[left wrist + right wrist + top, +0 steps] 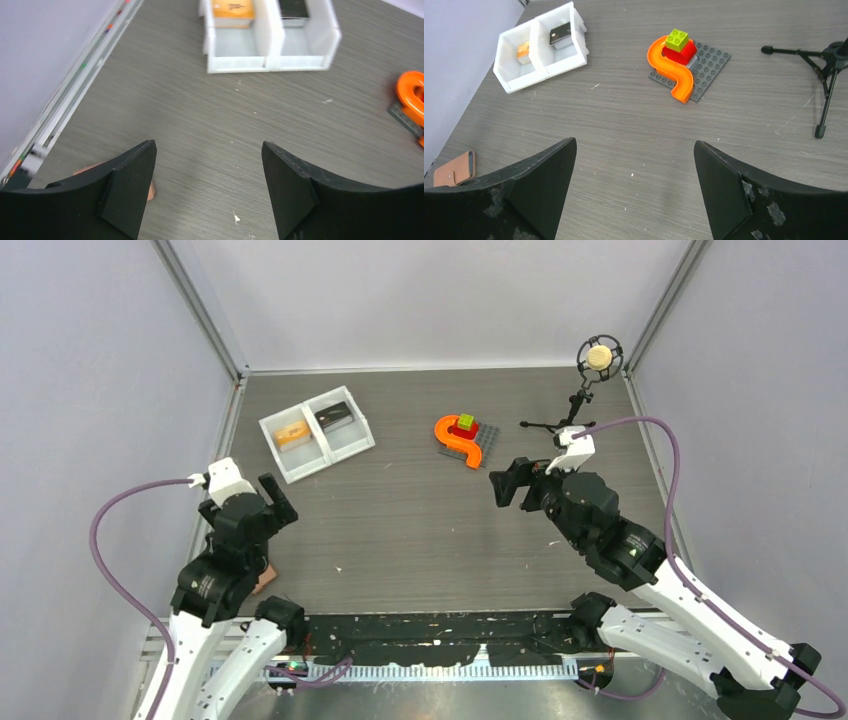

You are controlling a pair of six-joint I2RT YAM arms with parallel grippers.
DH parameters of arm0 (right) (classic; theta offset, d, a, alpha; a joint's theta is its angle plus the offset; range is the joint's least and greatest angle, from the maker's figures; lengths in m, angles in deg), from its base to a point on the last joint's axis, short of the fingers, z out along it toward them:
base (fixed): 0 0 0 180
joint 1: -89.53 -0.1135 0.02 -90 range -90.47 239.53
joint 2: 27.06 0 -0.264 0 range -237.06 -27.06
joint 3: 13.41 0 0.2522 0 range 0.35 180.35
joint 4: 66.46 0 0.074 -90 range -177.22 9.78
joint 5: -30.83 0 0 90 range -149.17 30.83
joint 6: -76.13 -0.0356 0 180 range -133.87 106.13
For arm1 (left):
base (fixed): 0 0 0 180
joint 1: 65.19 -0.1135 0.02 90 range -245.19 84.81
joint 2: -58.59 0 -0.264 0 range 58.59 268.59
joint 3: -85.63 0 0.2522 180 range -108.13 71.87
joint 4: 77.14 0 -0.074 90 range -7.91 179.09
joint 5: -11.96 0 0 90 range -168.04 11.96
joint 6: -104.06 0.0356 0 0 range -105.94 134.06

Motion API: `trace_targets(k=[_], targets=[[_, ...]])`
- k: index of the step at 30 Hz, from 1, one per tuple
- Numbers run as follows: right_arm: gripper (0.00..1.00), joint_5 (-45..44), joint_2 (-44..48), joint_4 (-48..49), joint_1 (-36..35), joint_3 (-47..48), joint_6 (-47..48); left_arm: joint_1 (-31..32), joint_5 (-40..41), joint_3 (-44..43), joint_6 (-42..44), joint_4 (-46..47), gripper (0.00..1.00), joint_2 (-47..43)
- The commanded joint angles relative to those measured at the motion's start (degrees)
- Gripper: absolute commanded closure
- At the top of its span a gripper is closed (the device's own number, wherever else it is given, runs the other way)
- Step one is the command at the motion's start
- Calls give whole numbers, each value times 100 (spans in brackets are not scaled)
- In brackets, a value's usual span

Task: Take the credit cards out of the card holder
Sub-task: Move the card holder to the center of the board.

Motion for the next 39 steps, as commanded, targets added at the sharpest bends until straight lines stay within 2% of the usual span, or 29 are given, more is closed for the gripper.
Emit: trace_targets(k=[1,4,7,12,14,18,22,25,29,35,39], targets=[[5,-48,234,824,-24,-54,585,-318,802,-284,-1118,-495,20,414],[4,487,277,1095,-25,-104,931,-779,589,-260,-1600,-525,23,695],[4,900,298,1248,-25,-116,1027,-1354,670,-324,-2398,-1053,25,1092],[3,1462,456,1467,-24,-327,1030,-2277,363,-180,-3324,-1680,21,1667],[2,1551,535,1524,-25,-415,1002,-2550,272,58,-3513,-1621,19,1744],[2,1624,674,1526,-25,-501,989,-2996,364,637,-3834,-1322,25,1809],[1,1529,735,1371,-24,-411,901,-3510,-304,1159,-3902,-769,28,2114],[1,1526,735,1219,-25,-311,881,-3834,-634,1548,-4273,-533,30,2315],[1,1520,750,1118,-18,-246,822,-4058,-887,1886,-4491,-96,35,2436],[0,1507,768,942,-25,-201,786,-4200,-883,2045,-4523,255,36,2795],[0,1432,786,882,-24,-217,791,-4244,-920,2127,-4486,401,42,3020]])
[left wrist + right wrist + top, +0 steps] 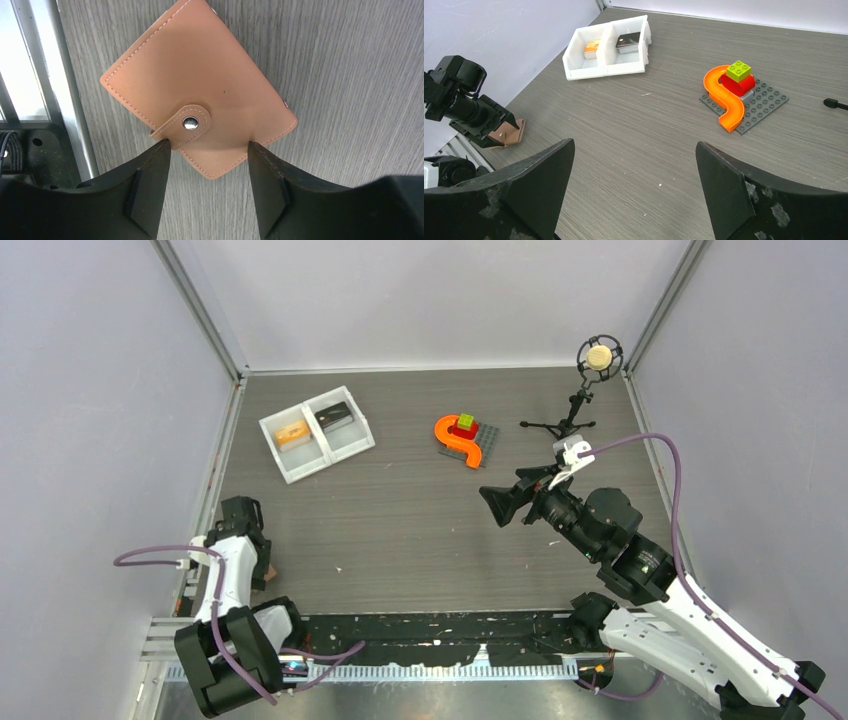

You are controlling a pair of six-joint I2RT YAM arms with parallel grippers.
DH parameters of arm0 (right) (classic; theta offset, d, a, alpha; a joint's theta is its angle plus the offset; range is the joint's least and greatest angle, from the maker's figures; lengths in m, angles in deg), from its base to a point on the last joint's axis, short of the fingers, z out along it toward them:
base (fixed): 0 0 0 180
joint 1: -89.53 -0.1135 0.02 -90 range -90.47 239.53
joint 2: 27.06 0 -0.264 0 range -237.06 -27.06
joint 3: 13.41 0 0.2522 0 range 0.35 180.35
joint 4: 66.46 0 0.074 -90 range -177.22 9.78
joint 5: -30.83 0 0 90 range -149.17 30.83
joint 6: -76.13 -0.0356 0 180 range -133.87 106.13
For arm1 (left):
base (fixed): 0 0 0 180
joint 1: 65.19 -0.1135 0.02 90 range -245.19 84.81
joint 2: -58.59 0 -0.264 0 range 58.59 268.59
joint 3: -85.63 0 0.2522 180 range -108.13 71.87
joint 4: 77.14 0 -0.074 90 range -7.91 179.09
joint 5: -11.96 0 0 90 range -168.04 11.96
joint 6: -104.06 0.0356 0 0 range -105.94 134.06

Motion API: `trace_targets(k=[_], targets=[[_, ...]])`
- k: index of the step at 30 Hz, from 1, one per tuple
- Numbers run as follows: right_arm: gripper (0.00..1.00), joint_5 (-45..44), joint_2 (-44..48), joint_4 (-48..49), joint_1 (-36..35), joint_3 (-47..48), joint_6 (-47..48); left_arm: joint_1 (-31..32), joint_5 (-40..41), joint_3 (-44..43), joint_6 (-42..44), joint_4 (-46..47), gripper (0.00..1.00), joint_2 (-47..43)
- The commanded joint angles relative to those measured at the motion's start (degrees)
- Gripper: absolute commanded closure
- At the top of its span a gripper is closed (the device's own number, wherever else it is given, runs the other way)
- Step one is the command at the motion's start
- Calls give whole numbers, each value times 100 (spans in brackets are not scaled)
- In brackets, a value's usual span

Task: Take the credit cards out of the card holder
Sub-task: Move the card holder to the center of the board.

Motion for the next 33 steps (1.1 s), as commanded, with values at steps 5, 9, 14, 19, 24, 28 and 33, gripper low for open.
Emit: trace_targets(k=[5,9,14,19,24,28,33], targets=[[0,-160,81,-5,-20,250,-4,-74,-319,236,-106,634,62,225],[0,-195,69,-24,-25,250,14,-71,-776,193,68,694,87,152],[0,-327,47,-27,-25,218,7,-64,-1385,219,205,597,100,-48],[0,-393,-11,1,-20,194,30,134,-1742,434,333,467,100,-513],[0,-389,-9,68,-25,161,37,738,-1766,604,190,259,100,-1174],[0,-370,-26,116,-25,141,-4,1593,-1638,555,-297,-40,100,-1617],[0,-356,-53,147,-25,121,-43,3120,-1524,541,-978,96,100,-1885]])
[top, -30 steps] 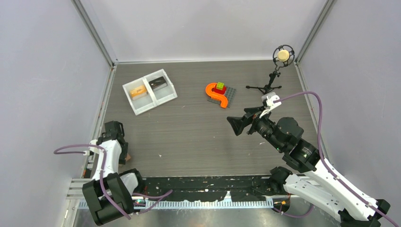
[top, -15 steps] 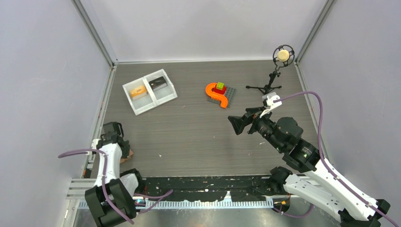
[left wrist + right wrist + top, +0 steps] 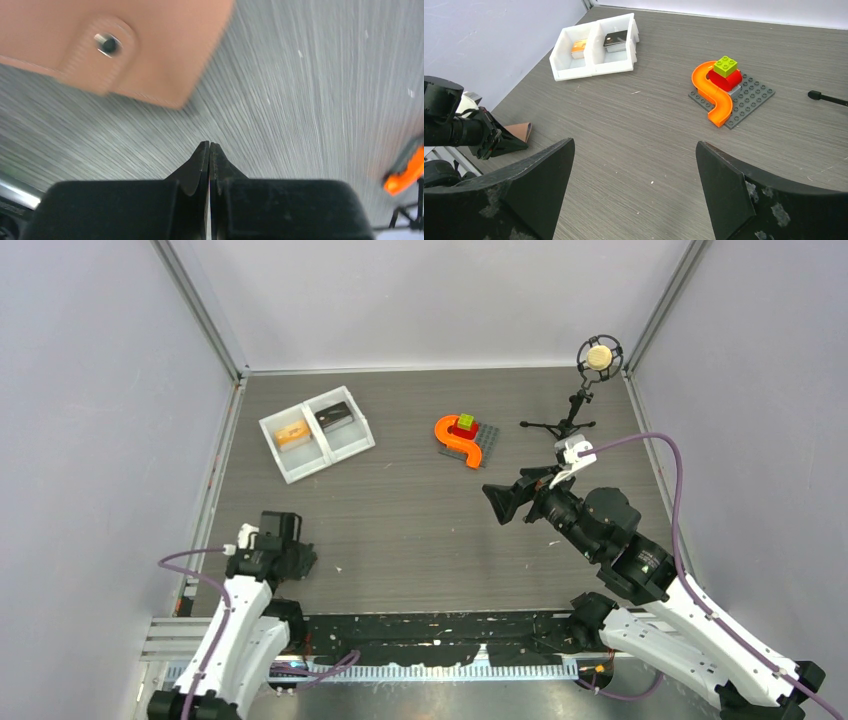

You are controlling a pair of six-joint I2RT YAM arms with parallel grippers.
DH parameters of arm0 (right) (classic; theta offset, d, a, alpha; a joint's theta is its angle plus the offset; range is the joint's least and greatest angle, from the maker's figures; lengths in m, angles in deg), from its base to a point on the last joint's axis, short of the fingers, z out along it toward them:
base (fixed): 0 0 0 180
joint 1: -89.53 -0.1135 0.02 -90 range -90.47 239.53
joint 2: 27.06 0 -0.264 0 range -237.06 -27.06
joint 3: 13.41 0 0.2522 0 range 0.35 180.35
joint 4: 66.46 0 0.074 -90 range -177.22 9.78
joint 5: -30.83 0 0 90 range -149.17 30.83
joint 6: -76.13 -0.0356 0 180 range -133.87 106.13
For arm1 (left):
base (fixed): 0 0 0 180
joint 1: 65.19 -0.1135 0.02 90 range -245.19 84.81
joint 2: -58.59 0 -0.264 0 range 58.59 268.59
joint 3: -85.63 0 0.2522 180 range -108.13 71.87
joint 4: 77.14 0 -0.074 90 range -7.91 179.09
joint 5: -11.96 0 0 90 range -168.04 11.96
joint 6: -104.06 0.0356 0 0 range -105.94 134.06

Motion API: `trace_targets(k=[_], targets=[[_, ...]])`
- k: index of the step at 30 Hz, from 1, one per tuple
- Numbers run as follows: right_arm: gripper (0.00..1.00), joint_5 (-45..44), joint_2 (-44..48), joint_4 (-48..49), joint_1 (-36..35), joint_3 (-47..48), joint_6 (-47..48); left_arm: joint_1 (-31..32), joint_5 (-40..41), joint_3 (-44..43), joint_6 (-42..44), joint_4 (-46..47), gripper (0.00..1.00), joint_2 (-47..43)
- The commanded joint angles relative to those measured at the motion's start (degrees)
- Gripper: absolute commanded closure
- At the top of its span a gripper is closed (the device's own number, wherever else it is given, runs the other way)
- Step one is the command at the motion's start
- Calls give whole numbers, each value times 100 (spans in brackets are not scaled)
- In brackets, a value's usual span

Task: Take the credit cards out of the card holder
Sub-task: Move the card holder to the center of the board.

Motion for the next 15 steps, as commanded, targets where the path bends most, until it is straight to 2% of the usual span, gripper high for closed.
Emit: trace_targets(k=[1,6,8,10,11,13,15], targets=[[0,-76,-44,264,-29,109,-51,1126,63,-8,-669,199,100,-142],[0,-84,-70,243,-23,109,-108,2499,104,-133,-618,1190,100,342],[0,-89,-87,197,-18,139,-117,2655,395,-484,-481,862,100,662],[0,-82,-93,100,-24,213,-112,2631,1189,-870,-506,94,100,921],[0,-74,-87,51,-20,238,-100,2557,1568,-1029,-520,-307,92,957],[0,-48,-45,16,-24,258,-83,2245,2095,-1223,-378,-795,63,856],[0,-22,20,13,-25,242,-62,1705,2310,-1209,-35,-867,43,498]])
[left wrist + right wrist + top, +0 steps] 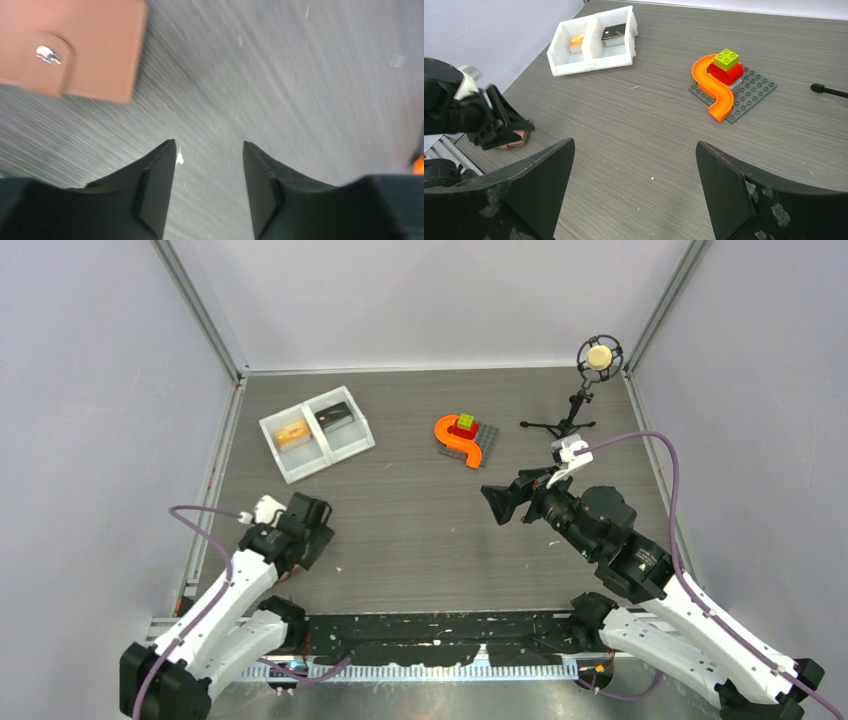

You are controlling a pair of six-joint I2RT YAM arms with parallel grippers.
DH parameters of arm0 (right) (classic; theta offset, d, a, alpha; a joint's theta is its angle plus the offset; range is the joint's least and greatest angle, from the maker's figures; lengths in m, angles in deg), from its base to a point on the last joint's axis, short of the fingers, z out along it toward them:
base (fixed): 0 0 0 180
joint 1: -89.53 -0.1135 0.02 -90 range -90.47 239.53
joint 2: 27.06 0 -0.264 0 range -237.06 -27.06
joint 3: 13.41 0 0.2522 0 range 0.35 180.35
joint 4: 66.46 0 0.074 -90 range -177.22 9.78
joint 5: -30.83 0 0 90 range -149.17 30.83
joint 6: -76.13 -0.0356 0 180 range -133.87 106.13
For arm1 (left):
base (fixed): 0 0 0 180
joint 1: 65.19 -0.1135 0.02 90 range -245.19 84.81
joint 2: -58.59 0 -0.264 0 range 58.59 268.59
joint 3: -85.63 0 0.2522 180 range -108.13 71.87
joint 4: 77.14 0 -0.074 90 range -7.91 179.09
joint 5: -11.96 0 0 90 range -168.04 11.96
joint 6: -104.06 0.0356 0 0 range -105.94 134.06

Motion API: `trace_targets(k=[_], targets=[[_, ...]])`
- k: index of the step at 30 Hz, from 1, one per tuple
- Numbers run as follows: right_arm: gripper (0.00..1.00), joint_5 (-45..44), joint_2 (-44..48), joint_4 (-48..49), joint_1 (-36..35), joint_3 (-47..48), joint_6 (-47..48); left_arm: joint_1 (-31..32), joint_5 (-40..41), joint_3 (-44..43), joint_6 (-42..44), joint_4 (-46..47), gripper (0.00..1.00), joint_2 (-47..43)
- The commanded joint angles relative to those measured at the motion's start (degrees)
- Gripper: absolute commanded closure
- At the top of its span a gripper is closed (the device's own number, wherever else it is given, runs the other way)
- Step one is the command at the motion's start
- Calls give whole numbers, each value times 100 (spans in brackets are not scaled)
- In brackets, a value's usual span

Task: Take the credit cards out of the card holder
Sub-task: Move the card holder to the center of the board.

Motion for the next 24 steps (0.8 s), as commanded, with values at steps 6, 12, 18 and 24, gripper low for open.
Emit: trace_targets(k=[6,12,18,24], targets=[[0,37,248,136,-20,140,54,-2654,1269,69,1385,-291,24,-1663],[0,64,225,147,-25,180,166,-4174,870,47,1663,-308,15,-1103],[0,34,355,145,-24,107,229,-5126,89,119,2249,436,12,-79],[0,10,375,150,-24,74,290,-5224,-673,287,2443,1016,17,616]])
